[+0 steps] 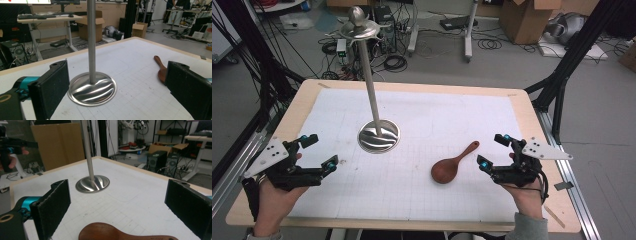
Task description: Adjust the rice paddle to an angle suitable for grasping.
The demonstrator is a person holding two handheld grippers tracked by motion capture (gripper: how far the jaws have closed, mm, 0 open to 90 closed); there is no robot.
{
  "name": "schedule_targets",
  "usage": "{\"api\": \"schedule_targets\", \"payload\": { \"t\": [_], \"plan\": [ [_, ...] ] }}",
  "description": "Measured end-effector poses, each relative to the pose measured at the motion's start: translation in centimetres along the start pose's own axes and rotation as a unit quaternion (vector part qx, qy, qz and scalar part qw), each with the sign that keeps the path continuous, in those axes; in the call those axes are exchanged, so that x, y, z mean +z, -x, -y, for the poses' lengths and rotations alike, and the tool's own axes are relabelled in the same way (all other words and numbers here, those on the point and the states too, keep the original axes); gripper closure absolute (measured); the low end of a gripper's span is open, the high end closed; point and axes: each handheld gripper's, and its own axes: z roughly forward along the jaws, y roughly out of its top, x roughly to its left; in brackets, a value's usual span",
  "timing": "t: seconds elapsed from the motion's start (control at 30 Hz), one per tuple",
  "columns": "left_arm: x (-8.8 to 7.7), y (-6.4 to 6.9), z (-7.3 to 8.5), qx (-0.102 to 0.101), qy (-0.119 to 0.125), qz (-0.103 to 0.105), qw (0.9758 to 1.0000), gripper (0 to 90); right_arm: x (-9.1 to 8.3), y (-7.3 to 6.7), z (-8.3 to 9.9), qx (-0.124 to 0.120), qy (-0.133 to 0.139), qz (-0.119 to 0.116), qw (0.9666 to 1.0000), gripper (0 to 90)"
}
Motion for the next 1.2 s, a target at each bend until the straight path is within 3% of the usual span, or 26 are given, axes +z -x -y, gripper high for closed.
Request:
{"api": "schedule_targets", "payload": {
  "t": [0.17, 0.23, 0.27, 0.33, 0.43, 0.5, 0.63, 0.77, 1.03, 1.2],
  "plan": [
    [0.0, 0.0, 0.3, -0.005, -0.009, -0.008, 0.9999, 6.5, 1.3, 0.0, 0.3, -0.003, -0.015, 0.000, 0.9999, 5.5],
    [-0.1, -0.1, 0.4, -0.008, -0.011, -0.012, 0.9998, 6.5, 1.9, -0.1, 0.5, -0.003, -0.024, 0.000, 0.9997, 9.9],
    [-0.2, 0.0, 0.5, -0.009, -0.013, -0.013, 0.9998, 6.5, 2.4, -0.3, 0.6, -0.014, -0.026, 0.000, 0.9996, 23.6],
    [-0.2, 0.0, 0.6, -0.010, -0.013, -0.012, 0.9998, 6.5, 2.6, -0.4, 0.7, -0.020, -0.022, 0.004, 0.9995, 28.7],
    [-0.4, 0.0, 0.7, -0.010, -0.015, -0.013, 0.9998, 6.5, 3.4, -0.7, 1.1, -0.031, -0.038, 0.012, 0.9987, 57.4],
    [-0.5, 0.1, 0.8, -0.009, -0.015, -0.013, 0.9998, 6.5, 3.7, -0.7, 1.2, -0.037, -0.039, 0.015, 0.9985, 62.7],
    [-0.7, 0.1, 1.0, -0.010, -0.017, -0.013, 0.9997, 6.5, 4.9, -0.6, 1.7, -0.031, -0.071, 0.008, 0.9970, 84.1],
    [-0.8, 0.1, 1.3, -0.012, -0.019, -0.010, 0.9997, 6.5, 5.6, -0.6, 2.0, -0.027, -0.085, 0.004, 0.9960, 89.2],
    [-1.0, 0.2, 1.8, -0.012, -0.026, -0.011, 0.9995, 6.5, 7.4, -0.6, 2.6, -0.028, -0.110, -0.005, 0.9936, 89.3],
    [-1.4, 0.4, 2.0, -0.013, -0.029, -0.015, 0.9994, 6.5, 9.2, -0.9, 3.4, -0.026, -0.138, -0.006, 0.9900, 89.5]
  ]
}}
